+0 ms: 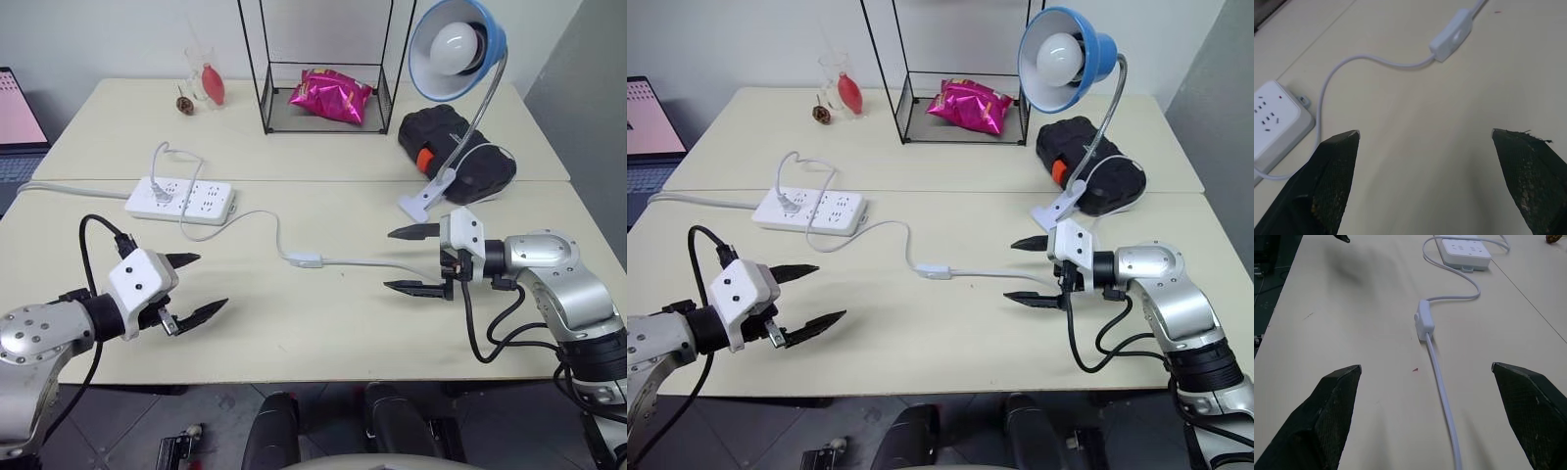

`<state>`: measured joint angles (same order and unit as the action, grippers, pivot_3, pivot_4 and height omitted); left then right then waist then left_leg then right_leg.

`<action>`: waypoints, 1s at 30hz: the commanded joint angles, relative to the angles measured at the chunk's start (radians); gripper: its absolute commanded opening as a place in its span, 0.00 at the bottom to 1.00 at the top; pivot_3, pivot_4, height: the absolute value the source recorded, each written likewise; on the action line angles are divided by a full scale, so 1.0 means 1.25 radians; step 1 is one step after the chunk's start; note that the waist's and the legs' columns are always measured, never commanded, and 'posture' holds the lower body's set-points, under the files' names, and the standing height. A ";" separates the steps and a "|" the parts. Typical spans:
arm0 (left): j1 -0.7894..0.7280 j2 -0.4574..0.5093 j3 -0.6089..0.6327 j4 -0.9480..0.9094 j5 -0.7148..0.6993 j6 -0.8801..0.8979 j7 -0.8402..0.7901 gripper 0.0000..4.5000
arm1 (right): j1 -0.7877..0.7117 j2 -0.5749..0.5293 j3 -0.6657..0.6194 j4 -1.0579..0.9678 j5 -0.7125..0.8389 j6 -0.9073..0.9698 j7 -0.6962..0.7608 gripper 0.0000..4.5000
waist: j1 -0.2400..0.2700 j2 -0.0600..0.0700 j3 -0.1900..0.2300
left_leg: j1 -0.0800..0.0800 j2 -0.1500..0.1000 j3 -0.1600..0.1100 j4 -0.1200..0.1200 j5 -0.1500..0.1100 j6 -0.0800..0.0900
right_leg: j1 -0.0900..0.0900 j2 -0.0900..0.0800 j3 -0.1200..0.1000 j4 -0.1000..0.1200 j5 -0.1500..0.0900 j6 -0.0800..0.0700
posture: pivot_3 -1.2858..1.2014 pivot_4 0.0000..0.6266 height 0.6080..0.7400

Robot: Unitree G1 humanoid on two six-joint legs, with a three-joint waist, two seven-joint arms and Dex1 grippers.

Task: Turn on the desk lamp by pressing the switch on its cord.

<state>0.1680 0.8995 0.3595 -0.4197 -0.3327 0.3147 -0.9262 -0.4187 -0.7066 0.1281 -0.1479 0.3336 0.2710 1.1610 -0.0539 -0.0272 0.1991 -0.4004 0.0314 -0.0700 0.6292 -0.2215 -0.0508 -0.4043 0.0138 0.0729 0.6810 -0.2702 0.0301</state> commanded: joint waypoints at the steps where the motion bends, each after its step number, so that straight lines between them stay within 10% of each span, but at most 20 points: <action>1: -0.005 0.004 0.013 -0.005 0.001 -0.022 -0.005 1.00 | -0.017 -0.006 -0.022 -0.015 0.003 -0.008 -0.005 1.00 | 0.000 0.000 0.000 | 0.000 0.000 0.000 0.000 0.000 0.000 | 0.000 0.000 0.000 0.000 0.000 0.000 | 0.52 0.24 1.00; 30: -0.062 0.020 0.024 0.015 -0.073 -0.046 -0.068 1.00 | -0.124 0.049 0.081 0.000 -0.044 0.120 -0.050 1.00 | -0.002 0.000 0.000 | 0.000 0.000 0.000 0.000 0.000 0.000 | 0.000 0.000 0.000 0.000 0.000 0.000 | 0.52 0.24 1.00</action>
<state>0.1018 0.9054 0.3713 -0.3900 -0.4130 0.2590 -0.9950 -0.5372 -0.6621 0.2152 -0.1468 0.2915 0.4076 1.1078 -0.0567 -0.0271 0.1991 -0.4004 0.0314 -0.0700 0.6292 -0.2215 -0.0508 -0.4046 0.0139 0.0728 0.6812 -0.2702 0.0300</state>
